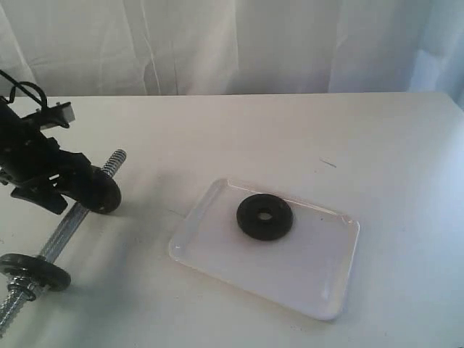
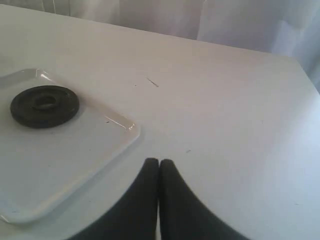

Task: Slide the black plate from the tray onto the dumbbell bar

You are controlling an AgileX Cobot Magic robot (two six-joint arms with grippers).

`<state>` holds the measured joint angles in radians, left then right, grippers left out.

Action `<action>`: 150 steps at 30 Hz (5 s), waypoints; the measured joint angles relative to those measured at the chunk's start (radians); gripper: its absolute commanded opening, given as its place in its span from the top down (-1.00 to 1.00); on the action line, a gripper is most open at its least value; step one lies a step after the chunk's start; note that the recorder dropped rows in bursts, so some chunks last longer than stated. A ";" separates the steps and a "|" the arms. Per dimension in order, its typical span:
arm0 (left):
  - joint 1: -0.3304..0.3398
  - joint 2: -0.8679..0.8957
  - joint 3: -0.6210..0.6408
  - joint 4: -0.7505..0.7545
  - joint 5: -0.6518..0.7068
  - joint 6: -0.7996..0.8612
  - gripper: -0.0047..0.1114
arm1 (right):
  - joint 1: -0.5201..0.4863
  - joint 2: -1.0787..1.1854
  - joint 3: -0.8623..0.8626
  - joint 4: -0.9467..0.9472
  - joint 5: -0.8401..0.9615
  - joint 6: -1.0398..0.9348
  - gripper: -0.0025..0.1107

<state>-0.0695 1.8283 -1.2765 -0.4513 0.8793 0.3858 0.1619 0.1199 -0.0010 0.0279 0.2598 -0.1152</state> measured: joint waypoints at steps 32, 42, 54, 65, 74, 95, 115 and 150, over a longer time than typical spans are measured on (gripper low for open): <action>0.000 0.174 -0.010 -0.061 -0.063 0.013 0.20 | 0.000 0.000 0.000 0.002 0.000 0.000 0.96; 0.000 0.183 -0.010 -0.066 -0.061 0.032 0.92 | 0.000 0.000 0.000 0.002 0.000 0.000 0.96; -0.001 0.158 0.014 -0.224 -0.058 0.350 0.92 | 0.000 0.000 0.000 0.002 0.000 0.000 0.96; -0.001 0.002 0.059 -0.295 -0.054 0.471 0.92 | 0.000 0.000 0.000 0.119 -0.202 0.283 0.96; -0.001 -0.076 0.121 -0.338 -0.029 0.540 0.92 | 0.000 0.000 0.000 0.247 -0.393 0.697 0.96; -0.001 -0.097 0.242 -0.469 0.066 0.725 0.92 | 0.000 0.000 0.000 0.253 -0.201 0.723 0.96; -0.211 -0.099 0.301 -0.521 0.001 0.842 0.92 | 0.013 0.053 -0.157 0.270 0.044 0.482 0.96; -0.213 -0.099 0.305 -0.371 -0.200 0.720 0.92 | 0.052 1.522 -1.213 0.608 0.643 -0.400 -0.74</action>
<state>-0.2826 1.7296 -0.9717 -0.8221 0.6789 1.1061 0.2142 1.6418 -1.2138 0.6356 0.9024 -0.5155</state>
